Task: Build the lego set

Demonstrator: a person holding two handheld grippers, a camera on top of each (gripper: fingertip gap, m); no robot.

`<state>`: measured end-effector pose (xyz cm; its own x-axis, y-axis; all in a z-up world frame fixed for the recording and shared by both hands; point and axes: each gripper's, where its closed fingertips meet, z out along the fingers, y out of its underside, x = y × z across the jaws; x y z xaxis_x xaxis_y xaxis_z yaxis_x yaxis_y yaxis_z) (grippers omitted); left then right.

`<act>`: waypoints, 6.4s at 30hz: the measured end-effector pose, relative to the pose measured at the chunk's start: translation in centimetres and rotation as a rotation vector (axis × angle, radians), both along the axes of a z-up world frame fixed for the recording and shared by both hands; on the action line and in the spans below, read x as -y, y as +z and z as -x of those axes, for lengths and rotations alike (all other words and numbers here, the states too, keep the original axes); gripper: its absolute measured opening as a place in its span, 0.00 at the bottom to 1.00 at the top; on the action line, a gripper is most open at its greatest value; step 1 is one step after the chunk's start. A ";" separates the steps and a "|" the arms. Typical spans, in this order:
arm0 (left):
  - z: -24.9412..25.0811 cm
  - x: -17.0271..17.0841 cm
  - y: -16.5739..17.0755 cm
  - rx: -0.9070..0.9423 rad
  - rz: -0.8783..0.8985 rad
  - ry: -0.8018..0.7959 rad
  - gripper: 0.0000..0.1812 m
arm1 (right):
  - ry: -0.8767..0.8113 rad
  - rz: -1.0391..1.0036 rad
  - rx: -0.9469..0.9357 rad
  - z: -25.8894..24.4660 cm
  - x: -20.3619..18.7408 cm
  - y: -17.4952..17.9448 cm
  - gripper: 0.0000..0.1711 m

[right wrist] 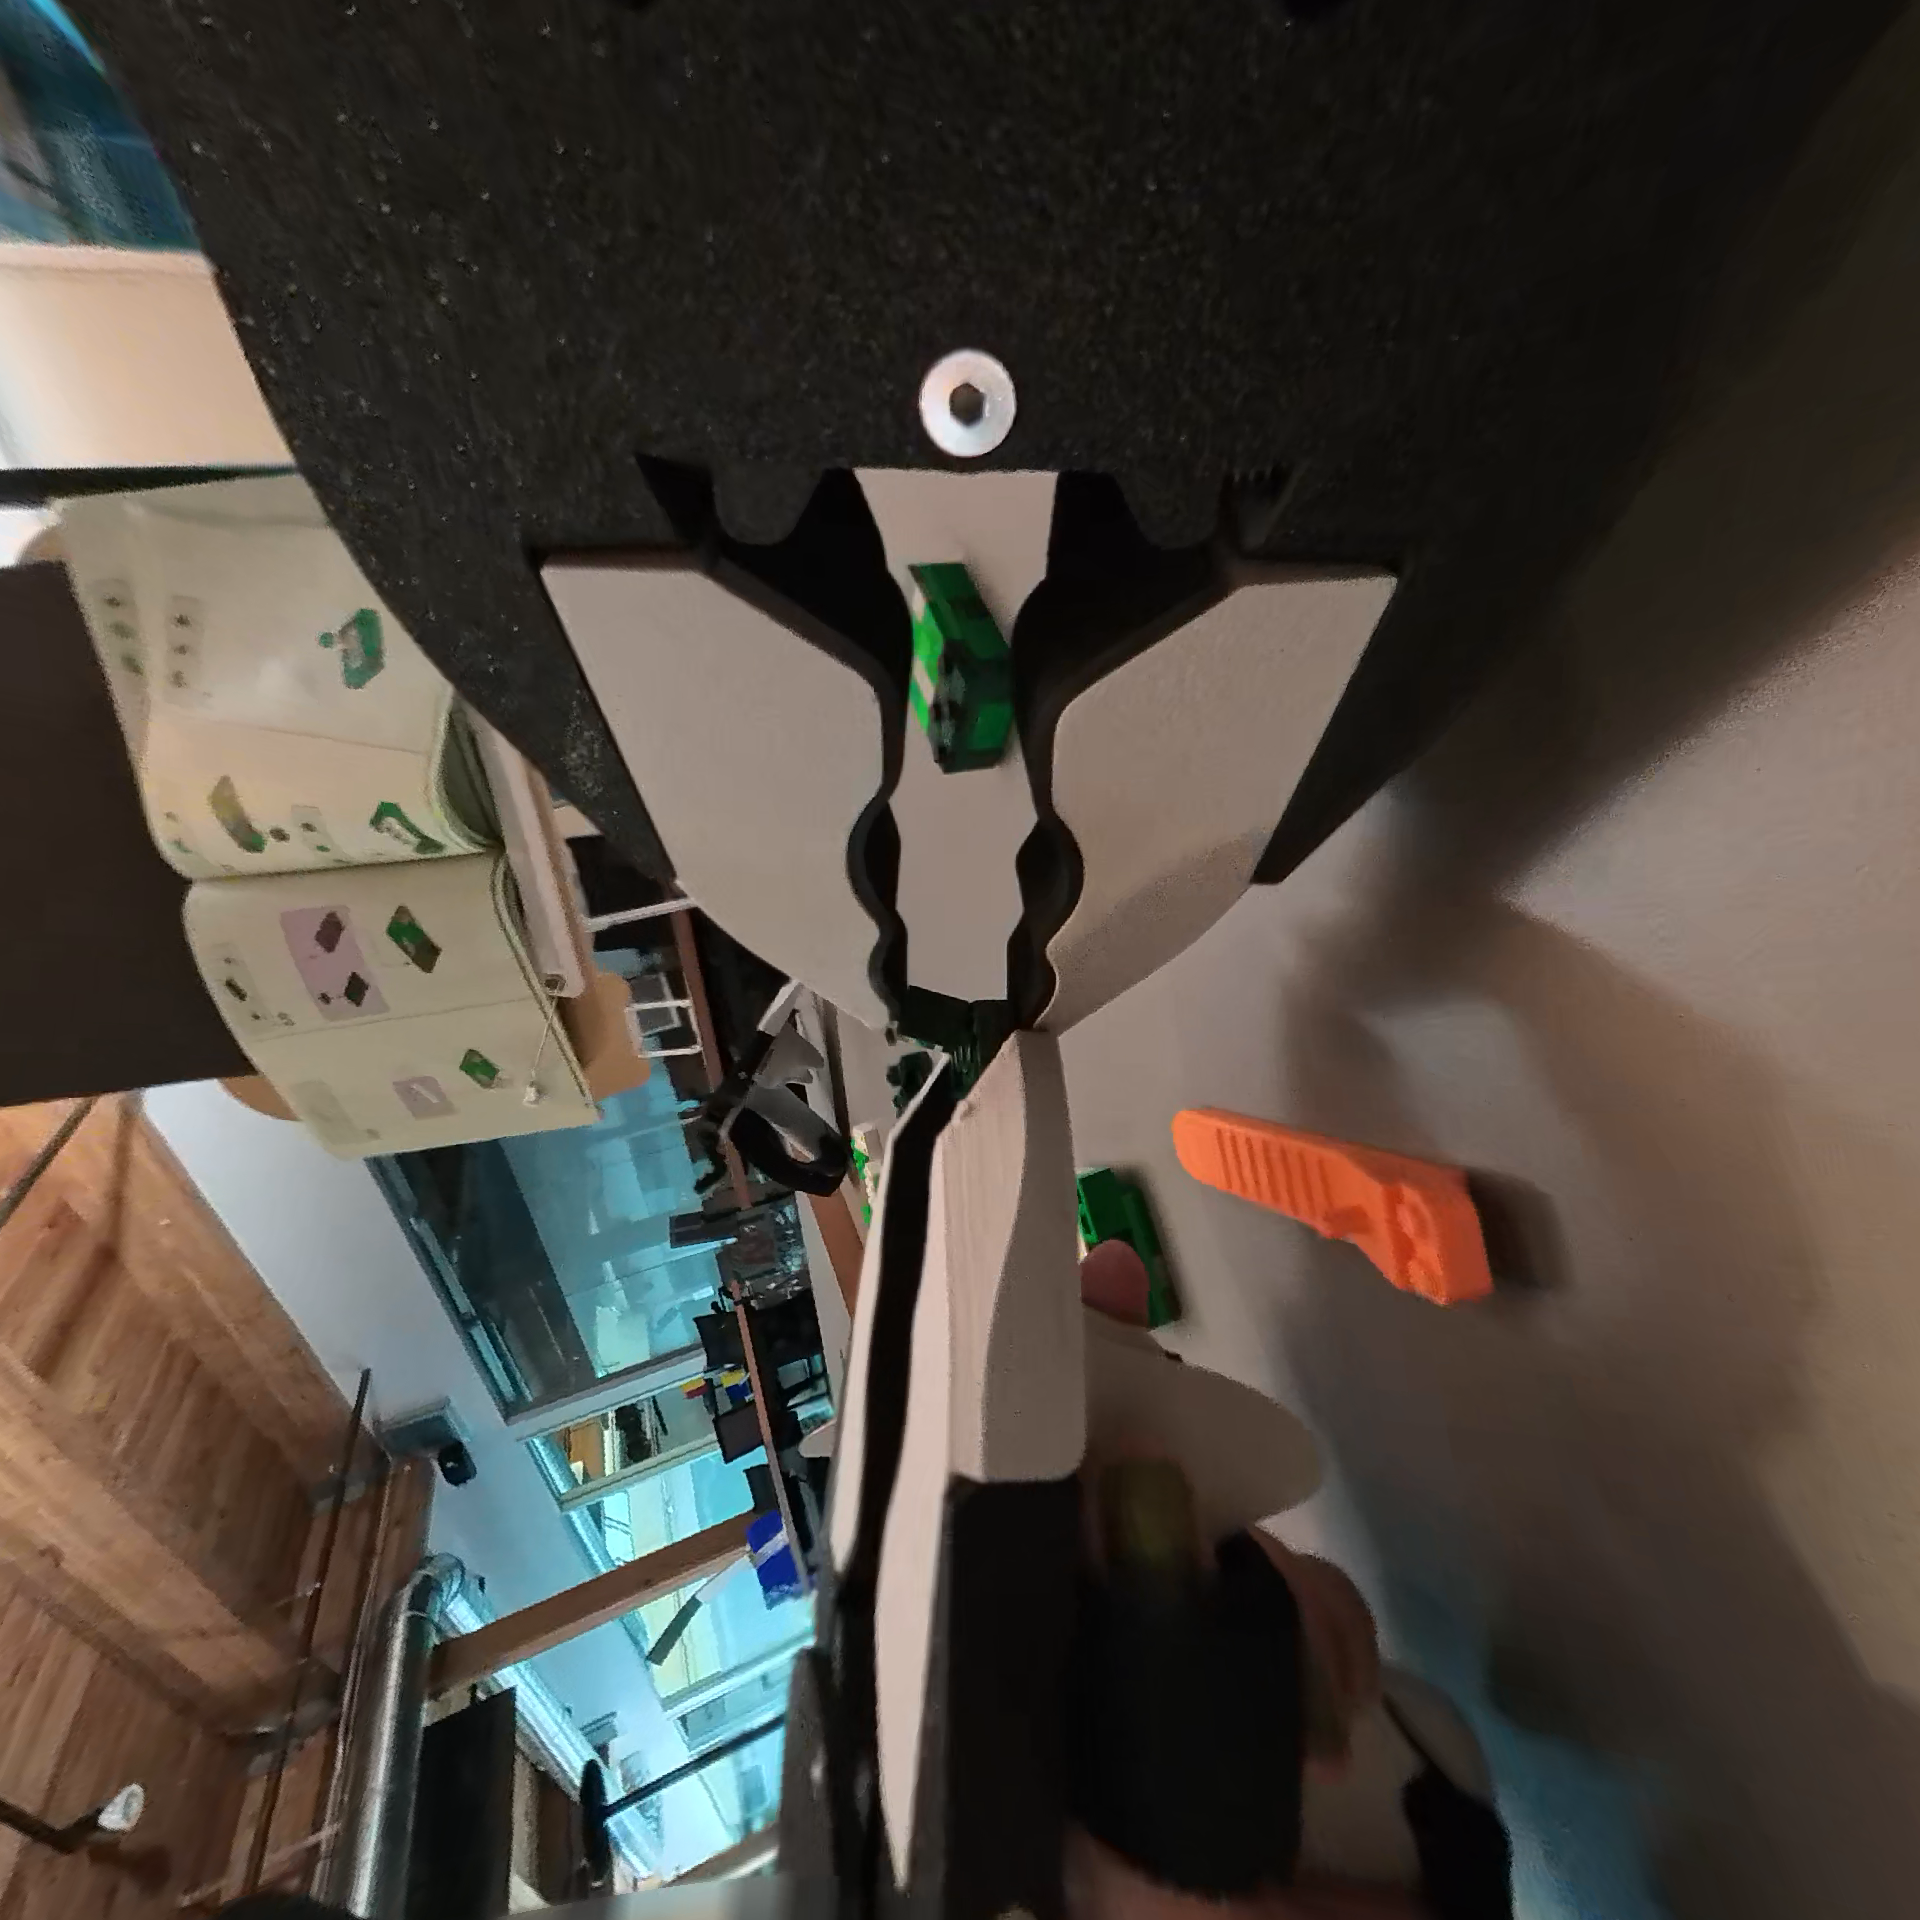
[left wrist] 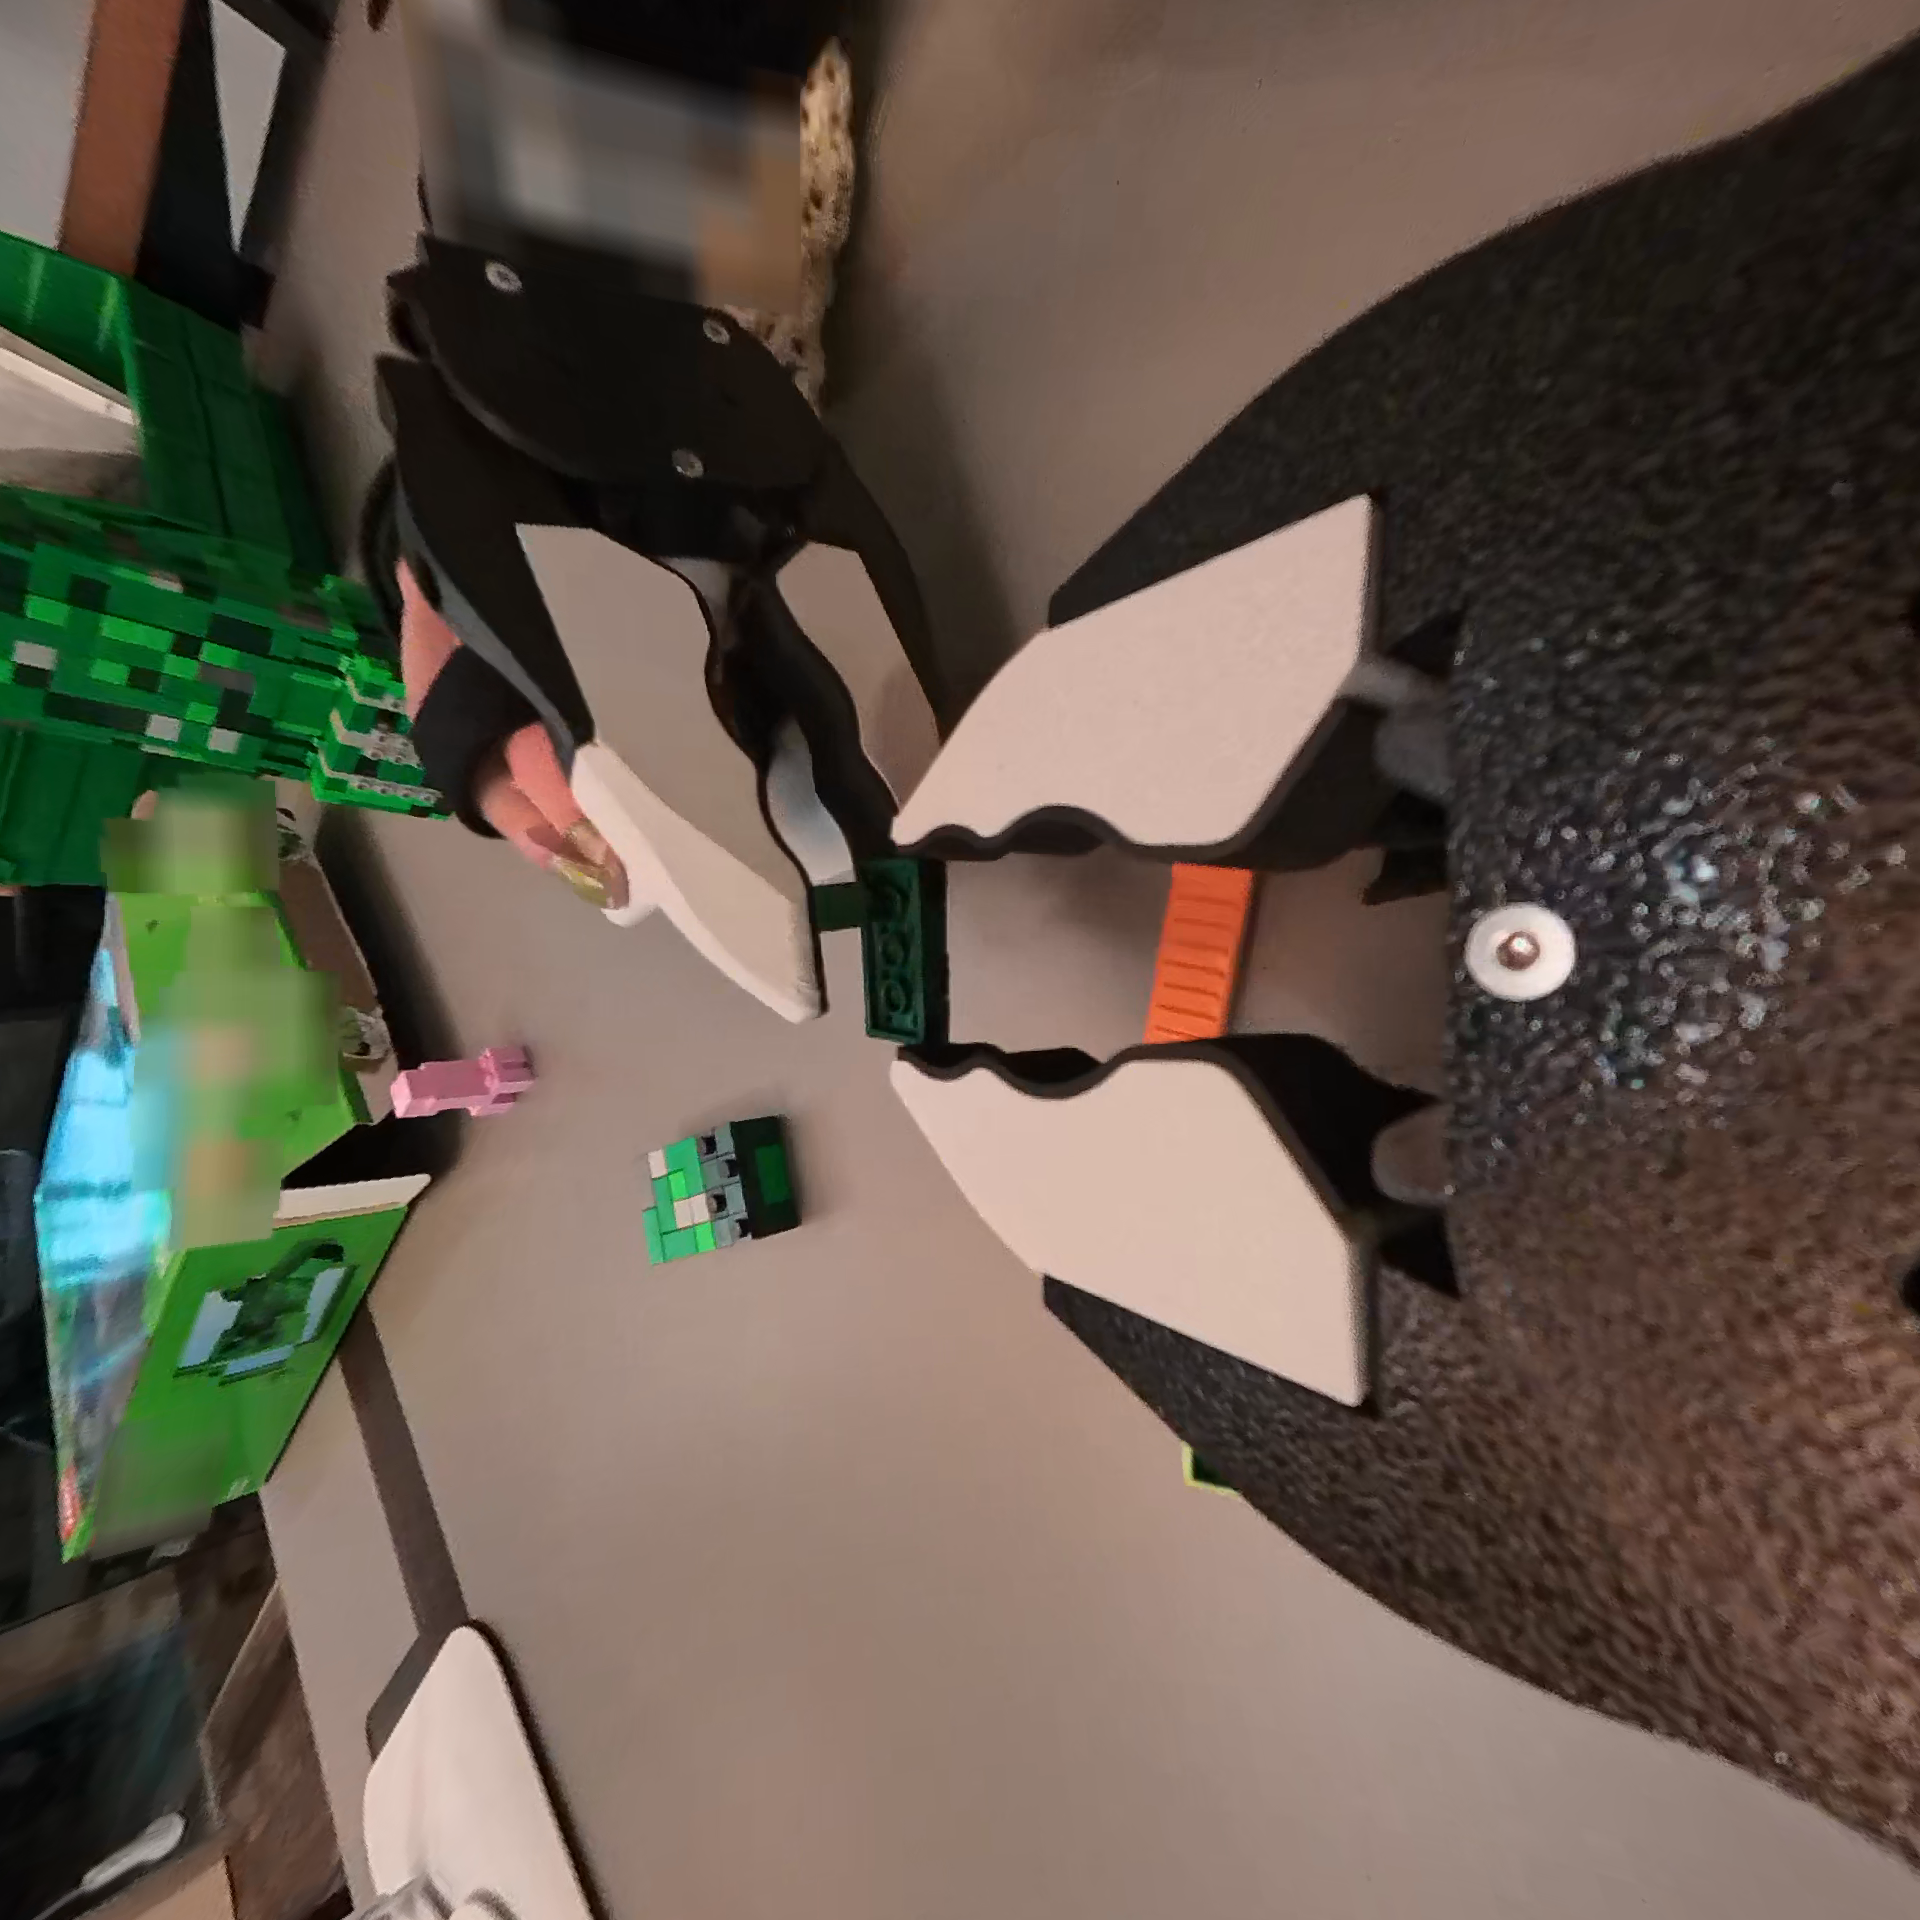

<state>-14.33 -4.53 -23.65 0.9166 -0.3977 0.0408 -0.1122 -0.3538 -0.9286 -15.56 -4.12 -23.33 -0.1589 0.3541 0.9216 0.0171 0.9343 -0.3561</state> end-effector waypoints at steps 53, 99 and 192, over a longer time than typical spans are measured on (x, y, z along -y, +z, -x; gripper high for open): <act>0.1 2.0 0.0 -0.499 -0.175 -0.204 0.23 | 0.225 0.384 0.152 -1.5 2.0 0.6 0.10; 7.2 2.0 4.3 -0.464 -0.447 0.372 0.21 | -0.118 0.001 0.060 0.7 -2.5 -1.6 0.04; 1.0 2.8 2.6 0.033 -0.217 -0.159 0.15 | 0.370 0.999 0.425 0.1 3.7 2.1 0.11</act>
